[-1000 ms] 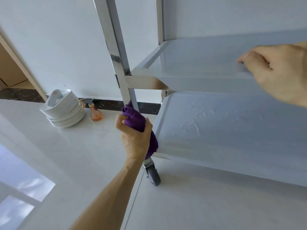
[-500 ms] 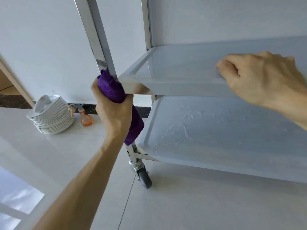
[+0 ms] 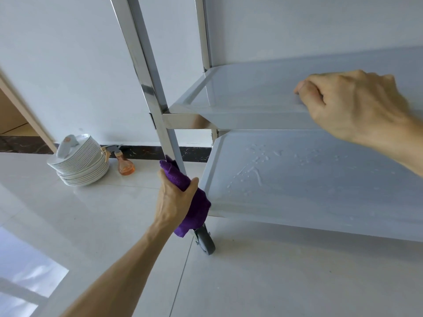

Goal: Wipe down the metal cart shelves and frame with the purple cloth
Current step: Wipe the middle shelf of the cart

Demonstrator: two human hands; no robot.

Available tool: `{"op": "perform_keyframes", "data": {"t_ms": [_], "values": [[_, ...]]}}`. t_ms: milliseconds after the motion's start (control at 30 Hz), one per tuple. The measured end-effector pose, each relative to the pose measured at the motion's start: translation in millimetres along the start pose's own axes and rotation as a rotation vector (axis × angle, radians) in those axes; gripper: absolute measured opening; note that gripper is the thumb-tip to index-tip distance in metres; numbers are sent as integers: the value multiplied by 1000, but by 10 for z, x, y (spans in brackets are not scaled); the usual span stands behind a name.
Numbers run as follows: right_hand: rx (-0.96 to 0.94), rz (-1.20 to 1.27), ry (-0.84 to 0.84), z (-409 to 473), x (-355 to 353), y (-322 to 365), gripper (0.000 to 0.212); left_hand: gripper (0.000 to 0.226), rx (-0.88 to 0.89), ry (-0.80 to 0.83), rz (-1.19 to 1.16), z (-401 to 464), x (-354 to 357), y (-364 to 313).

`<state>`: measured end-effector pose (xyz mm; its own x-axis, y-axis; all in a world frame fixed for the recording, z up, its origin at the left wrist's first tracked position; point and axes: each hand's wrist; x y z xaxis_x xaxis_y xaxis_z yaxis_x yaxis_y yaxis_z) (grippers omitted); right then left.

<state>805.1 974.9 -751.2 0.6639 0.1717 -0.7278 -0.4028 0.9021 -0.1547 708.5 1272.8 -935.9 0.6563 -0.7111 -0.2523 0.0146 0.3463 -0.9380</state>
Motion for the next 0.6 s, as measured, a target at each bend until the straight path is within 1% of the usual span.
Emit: {"op": "perform_keyframes", "data": {"t_ms": [67, 133, 167, 267, 300, 333, 367, 400, 433, 500, 567, 600], "values": [[-18, 45, -70, -26, -18, 19, 41, 48, -1, 33, 147, -33, -89, -40], [-82, 111, -193, -67, -56, 42, 27, 43, 22, 37, 263, -106, -177, -92], [-131, 126, -273, -97, -82, 54, 24, 40, 35, 36, 309, -147, -210, -127], [-353, 93, -521, -246, -105, 110, 18, 41, 42, 22, 401, -261, -267, -255], [-446, 89, -551, -321, -101, 155, 18, 41, 28, 3, 391, -291, -272, -298], [-535, 118, -536, -404, -85, 199, 19, 41, 18, -18, 355, -325, -271, -341], [-612, 181, -479, -491, -51, 241, 20, 41, 23, -31, 312, -357, -264, -377], [-659, 269, -377, -580, -1, 277, 20, 41, 42, -23, 278, -397, -244, -410], [-659, 366, -230, -672, 67, 306, 19, 42, 58, 8, 245, -434, -213, -439], [-525, 514, 136, -826, 230, 334, 19, 44, 28, 95, 128, -496, -122, -523], [-348, 600, 503, -916, 407, 345, 32, 49, -82, 160, -31, -519, -2, -644], [-272, 644, 652, -942, 472, 363, 40, 52, -129, 190, -101, -511, 68, -698]]}}
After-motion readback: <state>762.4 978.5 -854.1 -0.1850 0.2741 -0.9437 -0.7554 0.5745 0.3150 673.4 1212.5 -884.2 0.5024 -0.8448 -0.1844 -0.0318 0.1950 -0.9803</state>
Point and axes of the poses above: each hand's wrist, its own z-axis towards the middle knuckle, its own x-axis out of the palm, y = z × x, and after that the axes turned 11 degrees about -z, right-handed
